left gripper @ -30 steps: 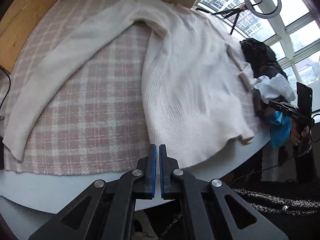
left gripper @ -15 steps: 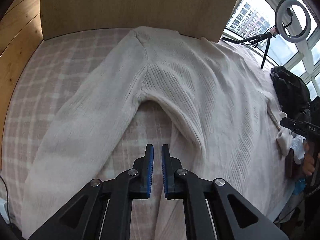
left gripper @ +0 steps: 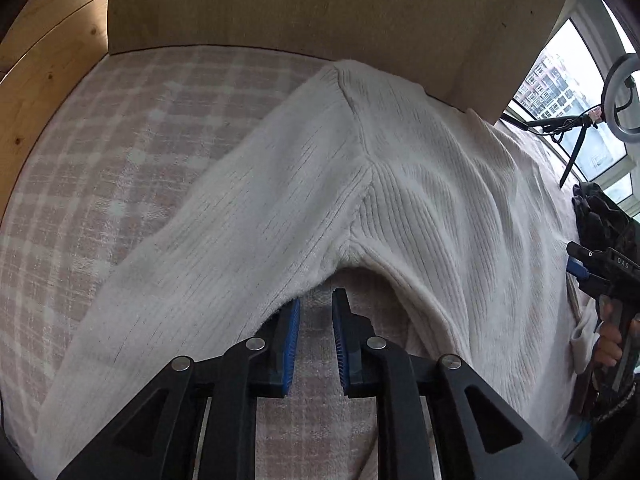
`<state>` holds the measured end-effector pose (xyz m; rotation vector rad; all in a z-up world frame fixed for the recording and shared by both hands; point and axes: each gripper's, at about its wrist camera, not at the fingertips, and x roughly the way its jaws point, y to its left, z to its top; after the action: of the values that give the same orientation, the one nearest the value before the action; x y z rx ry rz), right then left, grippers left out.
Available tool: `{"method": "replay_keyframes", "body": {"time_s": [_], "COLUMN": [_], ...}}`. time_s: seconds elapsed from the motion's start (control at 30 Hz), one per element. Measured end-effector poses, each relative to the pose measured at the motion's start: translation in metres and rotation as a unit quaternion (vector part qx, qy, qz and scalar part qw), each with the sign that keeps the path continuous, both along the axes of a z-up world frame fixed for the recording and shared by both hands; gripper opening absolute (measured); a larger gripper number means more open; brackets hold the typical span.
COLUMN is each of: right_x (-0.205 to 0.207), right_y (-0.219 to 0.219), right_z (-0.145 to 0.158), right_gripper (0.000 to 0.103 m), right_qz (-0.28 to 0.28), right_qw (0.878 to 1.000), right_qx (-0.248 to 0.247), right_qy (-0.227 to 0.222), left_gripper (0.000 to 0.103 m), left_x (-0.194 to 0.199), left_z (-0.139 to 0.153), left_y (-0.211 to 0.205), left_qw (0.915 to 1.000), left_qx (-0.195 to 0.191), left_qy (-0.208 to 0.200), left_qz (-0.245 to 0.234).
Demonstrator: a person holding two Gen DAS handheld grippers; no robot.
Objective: Fold clothes
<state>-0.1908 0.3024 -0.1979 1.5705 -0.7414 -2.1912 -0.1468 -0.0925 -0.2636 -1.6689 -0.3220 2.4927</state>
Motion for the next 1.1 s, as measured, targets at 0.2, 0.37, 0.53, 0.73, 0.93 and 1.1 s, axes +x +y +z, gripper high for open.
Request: {"method": "replay_keyframes", "body": {"time_s": [0.2,0.37,0.53,0.73,0.93,1.1], "right_x": [-0.002,-0.001,0.036,0.137,0.233,0.267], "right_y": [0.001,0.001,0.004,0.019,-0.004,-0.041], "right_z": [0.011,0.013,0.043,0.064,0.024,0.003], "right_gripper": [0.04,0.04,0.04,0.04,0.04,0.04], "right_qz": [-0.026,-0.007,0.07,0.152,0.204,0.25], "right_qw": [0.997,0.997,0.997,0.988,0.976,0.963], "right_qx": [0.059,0.075,0.027,0.039,0.049,0.076], "right_qy": [0.037,0.027,0.025,-0.004,-0.063,-0.064], "left_gripper": [0.015,0.012,0.018,0.027,0.027,0.027], "left_x": [-0.017,-0.023,0.03,0.132,0.198,0.211], "left_z": [0.01,0.016,0.044,0.049,0.018,0.007], "left_y": [-0.032,-0.05,-0.053,-0.037,-0.008,0.009], "left_qw": [0.9951,0.9953,0.9995,0.9962,0.9929,0.991], "left_qx": [-0.017,-0.042,-0.02,-0.018,0.012,0.026], "left_qy": [0.034,0.028,0.019,-0.002,-0.042,-0.048], "left_qz": [0.092,0.083,-0.014,-0.085,-0.111,-0.122]}}
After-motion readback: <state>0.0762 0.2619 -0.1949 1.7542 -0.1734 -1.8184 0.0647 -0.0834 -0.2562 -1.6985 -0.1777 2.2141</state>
